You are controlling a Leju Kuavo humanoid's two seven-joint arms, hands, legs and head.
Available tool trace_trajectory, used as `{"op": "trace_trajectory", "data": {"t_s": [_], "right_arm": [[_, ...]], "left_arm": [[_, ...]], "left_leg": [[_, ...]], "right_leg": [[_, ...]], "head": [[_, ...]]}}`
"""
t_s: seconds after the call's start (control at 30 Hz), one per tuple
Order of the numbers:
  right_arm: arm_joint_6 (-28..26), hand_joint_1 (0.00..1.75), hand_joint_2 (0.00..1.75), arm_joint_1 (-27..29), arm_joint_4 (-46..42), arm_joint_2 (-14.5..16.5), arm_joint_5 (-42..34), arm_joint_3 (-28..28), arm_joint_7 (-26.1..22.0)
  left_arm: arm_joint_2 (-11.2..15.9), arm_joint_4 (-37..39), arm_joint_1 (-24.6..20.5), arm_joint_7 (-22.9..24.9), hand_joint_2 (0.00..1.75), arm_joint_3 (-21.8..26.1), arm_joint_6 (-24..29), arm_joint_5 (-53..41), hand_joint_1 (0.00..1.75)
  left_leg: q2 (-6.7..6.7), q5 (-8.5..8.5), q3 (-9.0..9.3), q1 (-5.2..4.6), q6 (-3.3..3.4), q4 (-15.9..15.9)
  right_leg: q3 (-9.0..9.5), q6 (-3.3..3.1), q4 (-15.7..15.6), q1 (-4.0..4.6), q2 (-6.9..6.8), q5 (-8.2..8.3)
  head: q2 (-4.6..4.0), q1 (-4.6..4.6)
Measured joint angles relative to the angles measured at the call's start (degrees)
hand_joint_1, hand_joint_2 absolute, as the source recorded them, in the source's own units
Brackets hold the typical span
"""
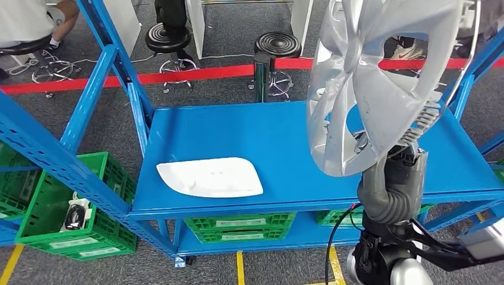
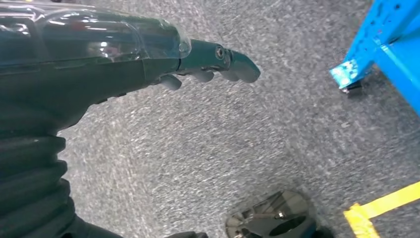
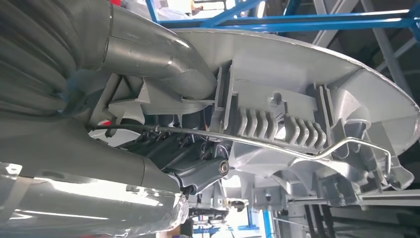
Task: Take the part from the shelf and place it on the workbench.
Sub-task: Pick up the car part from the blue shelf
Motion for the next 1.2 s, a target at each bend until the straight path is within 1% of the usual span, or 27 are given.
{"op": "trace_trajectory", "data": {"t_s": [0.03, 0.07, 0.1, 0.13, 0.2, 0.27, 0.33, 0.4, 0.43, 0.47, 0.53, 0.57, 0.6, 0.63, 0.67, 0.73, 0.77, 0.83, 0.9, 0.93, 0.97, 1.03, 1.07, 1.1, 1.13, 1.17, 1.2], "right_arm": [[0.0, 1.75, 1.75, -0.1, 0.2, 0.1, -0.1, 0.0, -0.1], [0.1, 1.75, 1.75, -0.2, 0.4, 0.2, -0.3, 0.0, -0.2], [0.1, 1.75, 1.75, -0.3, 0.7, 0.3, -0.5, 0.0, -0.4], [0.2, 1.75, 1.75, -0.5, 0.9, 0.4, -0.7, 0.0, -0.5], [0.5, 1.75, 1.75, -1.1, 1.4, 0.5, -1.1, 0.1, -0.7], [0.7, 1.75, 1.75, -2.0, 1.9, 0.5, -1.5, 0.0, -1.0], [0.9, 1.75, 1.75, -3.0, 2.3, 0.5, -1.9, 0.0, -1.5], [1.3, 1.75, 1.75, -3.9, 2.7, 0.7, -2.2, 0.0, -1.7], [1.5, 1.75, 1.75, -4.3, 2.9, 0.7, -2.2, 0.0, -1.9], [1.7, 1.75, 1.75, -4.7, 3.1, 0.7, -2.2, 0.1, -2.0], [1.9, 1.75, 1.75, -5.4, 3.5, 0.8, -2.2, 0.2, -2.4], [2.0, 1.75, 1.75, -5.5, 3.7, 0.9, -2.2, 0.3, -2.6], [2.0, 1.75, 1.75, -5.7, 3.9, 0.9, -2.3, 0.4, -2.7], [2.0, 1.75, 1.75, -5.8, 4.1, 1.0, -2.3, 0.6, -2.9], [1.9, 1.75, 1.75, -5.9, 4.2, 1.1, -2.4, 0.7, -2.9], [1.9, 1.75, 1.75, -6.3, 4.5, 1.2, -2.6, 0.9, -3.1], [1.9, 1.75, 1.75, -6.5, 4.6, 1.2, -2.7, 1.0, -3.2], [1.9, 1.75, 1.75, -6.8, 4.8, 1.3, -2.8, 1.3, -3.5], [1.9, 1.75, 1.75, -7.0, 5.0, 1.3, -2.8, 1.4, -3.9], [1.9, 1.75, 1.75, -7.2, 5.0, 1.3, -2.9, 1.5, -4.0], [1.9, 1.75, 1.75, -7.4, 5.1, 1.4, -2.9, 1.5, -4.2], [1.9, 1.75, 1.75, -7.7, 5.2, 1.5, -2.9, 1.5, -4.3], [1.9, 1.75, 1.75, -7.8, 5.3, 1.5, -2.9, 1.5, -4.4], [1.9, 1.75, 1.75, -7.8, 5.3, 1.5, -2.9, 1.5, -4.4], [1.9, 1.75, 1.75, -7.8, 5.3, 1.6, -2.9, 1.5, -4.4], [1.9, 1.75, 1.75, -7.8, 5.3, 1.6, -2.9, 1.5, -4.4], [1.9, 1.75, 1.75, -7.8, 5.3, 1.6, -2.9, 1.5, -4.4]], "left_arm": [[0.0, 0.0, 0.0, 0.2, 1.75, -0.2, 0.0, 0.0, 0.00], [0.1, 0.0, 0.0, 0.4, 1.75, -0.4, 0.1, 0.0, 0.00], [0.2, 0.0, 0.1, 0.6, 1.75, -0.6, 0.2, 0.0, 0.00], [0.3, 0.0, 0.1, 0.9, 1.75, -0.7, 0.3, 0.0, 0.00], [0.7, 0.0, -0.1, 1.6, 1.75, -0.9, 0.6, 0.2, 0.00], [1.1, 0.0, -0.4, 2.3, 1.75, -1.0, 1.1, 0.4, 0.00], [1.5, 0.0, -0.6, 2.9, 1.75, -1.0, 1.6, 0.9, 0.00], [1.9, -0.1, -0.6, 3.2, 1.75, -1.0, 1.8, 1.5, 0.00], [2.0, -0.1, -0.7, 3.2, 1.75, -1.0, 1.8, 1.7, 0.00], [2.2, -0.1, -0.7, 3.2, 1.75, -1.0, 1.8, 1.8, 0.00], [2.5, -0.1, -0.9, 3.2, 1.75, -1.0, 1.9, 1.8, 0.00], [2.6, -0.1, -0.8, 3.4, 1.75, -1.0, 1.9, 1.7, 0.00], [2.8, -0.1, -0.8, 3.6, 1.75, -1.0, 2.0, 1.7, 0.00], [3.0, -0.1, -0.8, 3.8, 1.75, -1.0, 2.0, 1.6, 0.00], [3.2, -0.1, -0.8, 3.9, 1.75, -1.0, 2.1, 1.5, 0.00], [3.5, -0.1, -0.8, 4.0, 1.75, -1.0, 2.1, 1.4, 0.00], [3.5, -0.1, -0.8, 4.1, 1.75, -1.0, 2.2, 1.4, 0.00], [3.7, -0.1, -0.8, 4.2, 1.75, -1.0, 2.4, 1.3, 0.00], [3.9, -0.1, -0.8, 4.7, 1.75, -1.0, 2.6, 1.4, 0.00], [4.0, -0.1, -0.7, 4.9, 1.75, -1.0, 2.6, 1.5, 0.00], [4.1, -0.1, -0.7, 5.1, 1.75, -1.0, 2.7, 1.5, 0.00], [4.4, 0.0, -0.7, 5.3, 1.75, -1.0, 2.7, 1.5, 0.00], [4.5, 0.0, -0.7, 5.4, 1.75, -1.0, 2.7, 1.5, 0.00], [4.6, 0.0, -0.7, 5.4, 1.75, -1.0, 2.7, 1.5, 0.00], [4.7, 0.0, -0.7, 5.4, 1.75, -1.0, 2.7, 1.5, 0.00], [4.8, 0.0, -0.7, 5.4, 1.75, -1.0, 2.7, 1.5, 0.00], [4.9, 0.0, -0.7, 5.4, 1.75, -1.0, 2.7, 1.5, 0.00]], "left_leg": [[-0.04, -2.28, -1.03, 0.21, -0.33, 3.5], [-0.06, -3.68, -1.65, 0.44, -0.63, 6.4], [-0.06, -3.98, -1.51, 0.65, -0.90, 7.8], [-0.04, -3.20, -0.39, 0.83, -1.13, 7.1], [0.07, -0.45, 4.39, 1.18, -1.44, 0.5], [0.05, 0.66, 8.29, 1.15, -1.15, -5.9], [-0.06, 0.67, 8.83, 0.90, -0.47, -7.3], [0.02, 1.36, 8.14, 0.88, 0.39, -7.4], [0.07, 1.86, 7.74, 0.89, 0.92, -7.5], [0.12, 2.44, 7.17, 0.90, 1.42, -7.6], [0.14, 3.58, 5.84, 0.75, 2.00, -7.5], [0.15, 4.14, 5.11, 0.61, 2.13, -7.5], [0.18, 4.70, 4.38, 0.45, 2.17, -7.5], [0.20, 5.25, 3.64, 0.26, 2.18, -7.4], [0.23, 5.79, 2.98, 0.06, 2.15, -7.4], [0.32, 6.77, 1.93, -0.28, 1.99, -7.4], [0.43, 7.26, 1.53, -0.38, 1.81, -7.4], [0.74, 8.25, 0.89, -0.33, 1.23, -7.4], [0.90, 8.82, 0.43, -0.11, 0.55, -7.5], [0.78, 7.93, 0.04, -0.01, 0.24, -6.9], [0.57, 6.01, -0.55, 0.10, -0.06, -5.4], [0.09, 0.23, -2.15, 0.49, -0.61, 0.5], [-0.04, -1.87, -2.75, 0.66, -0.89, 4.1], [-0.10, -2.61, -2.90, 0.77, -1.14, 6.8], [-0.10, -1.96, -2.40, 0.84, -1.34, 8.1], [-0.08, -0.30, -0.98, 0.90, -1.52, 7.6], [-0.04, 1.42, 1.25, 1.00, -1.66, 5.4]], "right_leg": [[-0.54, -0.10, 0.1, 0.00, -0.13, 0.34], [-1.11, -0.07, 0.2, -0.01, -0.25, 0.66], [-1.71, 0.02, 0.4, -0.05, -0.36, 0.97], [-2.33, 0.17, 0.7, -0.11, -0.43, 1.24], [-3.45, 0.58, 1.4, -0.27, -0.48, 1.66], [-4.25, 1.19, 2.1, -0.24, -0.54, 2.07], [-4.60, 1.90, 2.3, -0.19, -0.55, 2.70], [-4.90, 2.55, 2.4, -0.36, -0.44, 2.81], [-5.29, 2.82, 3.3, -0.46, -0.36, 1.71], [-5.94, 3.04, 5.2, -0.52, -0.29, -0.39], [-7.54, 3.29, 11.9, -0.59, -0.20, -5.94], [-8.04, 3.31, 15.3, -0.58, -0.18, -7.86], [-7.95, 3.23, 17.4, -0.56, -0.17, -8.52], [-7.06, 3.03, 17.7, -0.53, -0.14, -8.00], [-5.25, 2.67, 15.8, -0.45, -0.11, -6.59], [0.16, 1.52, 7.9, -0.06, 0.09, -4.06], [2.52, 1.05, 3.9, 0.17, 0.19, -3.66], [4.47, 0.55, -0.1, 0.63, 0.30, -3.85], [3.94, 0.36, -0.9, 0.76, 0.17, -2.94], [3.53, 0.13, -1.2, 0.68, 0.05, -2.24], [2.96, -0.12, -1.5, 0.52, -0.08, -1.47], [1.47, -0.42, -1.5, 0.35, -0.26, -0.17], [0.59, -0.40, -1.4, 0.33, -0.35, 0.42], [-0.33, -0.29, -1.2, 0.30, -0.45, 1.00], [-1.30, -0.15, -0.9, 0.24, -0.55, 1.54], [-2.34, 0.05, -0.5, 0.14, -0.63, 2.03], [-3.34, 0.31, 0.0, 0.03, -0.68, 2.42]], "head": [[0.01, -0.30], [0.00, -0.43], [-0.01, -0.49], [-0.01, -0.51], [-0.01, -0.61], [-0.01, -0.69], [-0.01, -0.58], [-0.01, -0.45], [-0.01, -0.32], [-0.01, -0.11], [-0.01, 0.46], [-0.01, 0.66], [-0.01, 0.81], [-0.01, 0.96], [-0.01, 1.07], [-0.01, 1.20], [-0.01, 1.11], [-0.01, 0.96], [-0.01, 0.99], [-0.01, 0.97], [-0.01, 0.72], [-0.01, 0.09], [-0.01, -0.18], [-0.01, -0.31], [-0.01, -0.42], [-0.01, -0.51], [-0.01, -0.57]]}}
